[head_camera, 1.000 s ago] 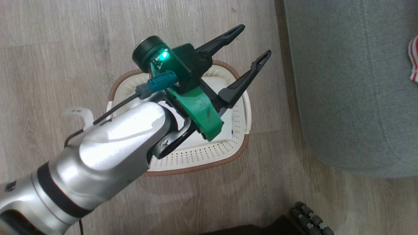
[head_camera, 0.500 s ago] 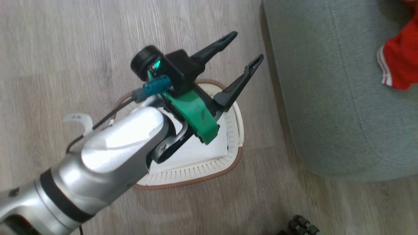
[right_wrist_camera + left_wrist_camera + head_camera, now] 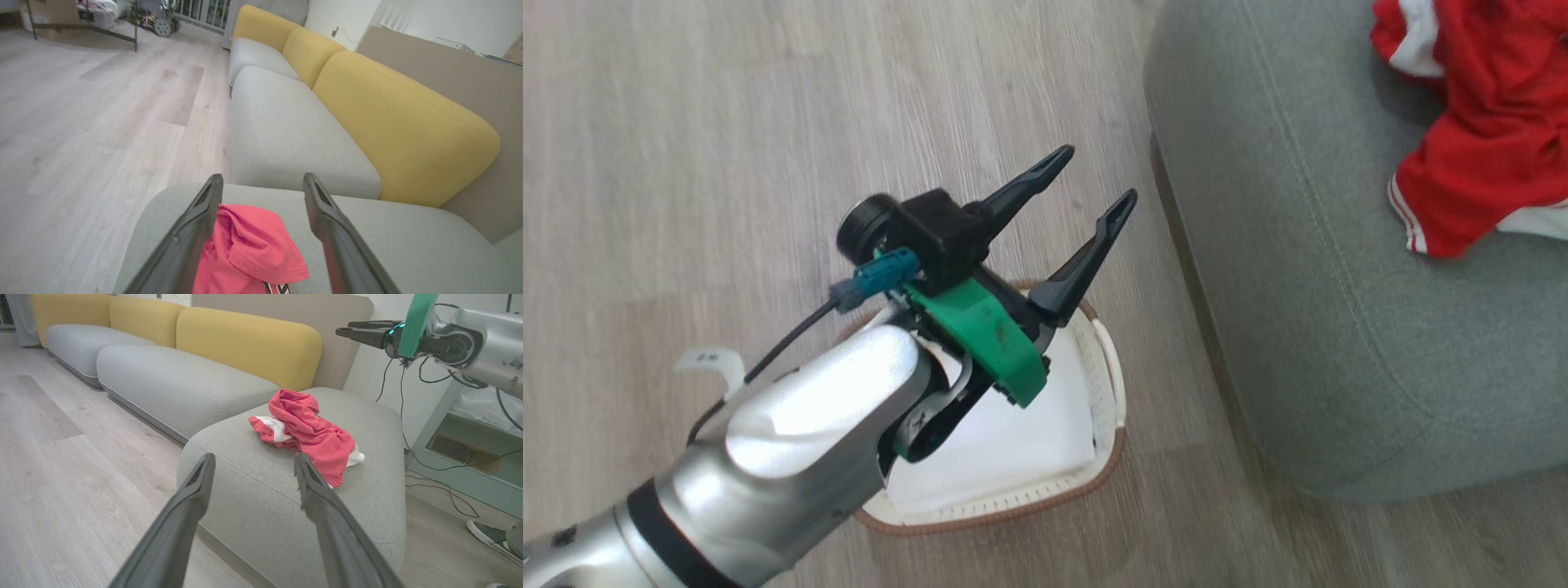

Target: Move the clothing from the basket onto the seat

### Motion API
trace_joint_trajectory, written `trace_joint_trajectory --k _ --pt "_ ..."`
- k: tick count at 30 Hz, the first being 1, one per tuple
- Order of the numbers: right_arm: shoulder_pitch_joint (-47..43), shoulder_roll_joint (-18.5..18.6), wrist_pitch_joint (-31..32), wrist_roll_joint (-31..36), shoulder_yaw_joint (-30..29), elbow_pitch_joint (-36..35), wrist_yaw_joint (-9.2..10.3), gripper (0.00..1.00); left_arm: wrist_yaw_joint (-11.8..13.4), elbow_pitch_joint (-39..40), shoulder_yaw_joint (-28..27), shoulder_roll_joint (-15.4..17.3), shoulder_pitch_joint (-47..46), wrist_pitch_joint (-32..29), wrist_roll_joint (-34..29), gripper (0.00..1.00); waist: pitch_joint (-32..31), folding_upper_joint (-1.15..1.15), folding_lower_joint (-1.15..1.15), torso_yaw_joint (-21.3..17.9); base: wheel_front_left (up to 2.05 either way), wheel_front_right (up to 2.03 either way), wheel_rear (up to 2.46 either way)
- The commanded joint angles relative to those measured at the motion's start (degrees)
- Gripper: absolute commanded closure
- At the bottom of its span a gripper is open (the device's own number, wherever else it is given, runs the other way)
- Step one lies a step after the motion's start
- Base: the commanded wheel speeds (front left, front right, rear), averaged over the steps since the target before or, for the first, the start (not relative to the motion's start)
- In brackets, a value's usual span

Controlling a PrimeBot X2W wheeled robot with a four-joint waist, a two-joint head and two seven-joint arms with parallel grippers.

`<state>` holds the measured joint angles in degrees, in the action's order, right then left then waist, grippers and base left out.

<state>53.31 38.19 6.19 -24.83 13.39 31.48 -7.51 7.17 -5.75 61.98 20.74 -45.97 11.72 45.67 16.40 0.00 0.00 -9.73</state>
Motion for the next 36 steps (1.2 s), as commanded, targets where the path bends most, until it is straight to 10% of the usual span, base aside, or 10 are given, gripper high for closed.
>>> trace_joint_trajectory --k 1,23,36 --pt "-2.6 1.9 -0.8 -0.9 -0.9 -3.8 0.02 0.00 0.6 1.9 -3.1 1.5 -0.5 0.7 0.6 0.00 -2.8 0.00 0.00 1.0 0.00 0.00 0.00" --pt "-32.6 -13.6 -4.2 2.1 -18.7 -33.2 0.02 0.00 6.8 3.5 -11.2 6.8 11.8 3.1 3.5 0.00 -12.1 0.00 0.00 8.4 0.00 0.00 0.00" --pt "-46.9 -23.2 -10.0 2.8 -18.7 -36.3 0.02 0.00 7.3 5.6 -25.2 6.6 25.7 3.3 -2.5 0.00 -15.0 0.00 0.00 11.4 0.00 0.00 0.00"
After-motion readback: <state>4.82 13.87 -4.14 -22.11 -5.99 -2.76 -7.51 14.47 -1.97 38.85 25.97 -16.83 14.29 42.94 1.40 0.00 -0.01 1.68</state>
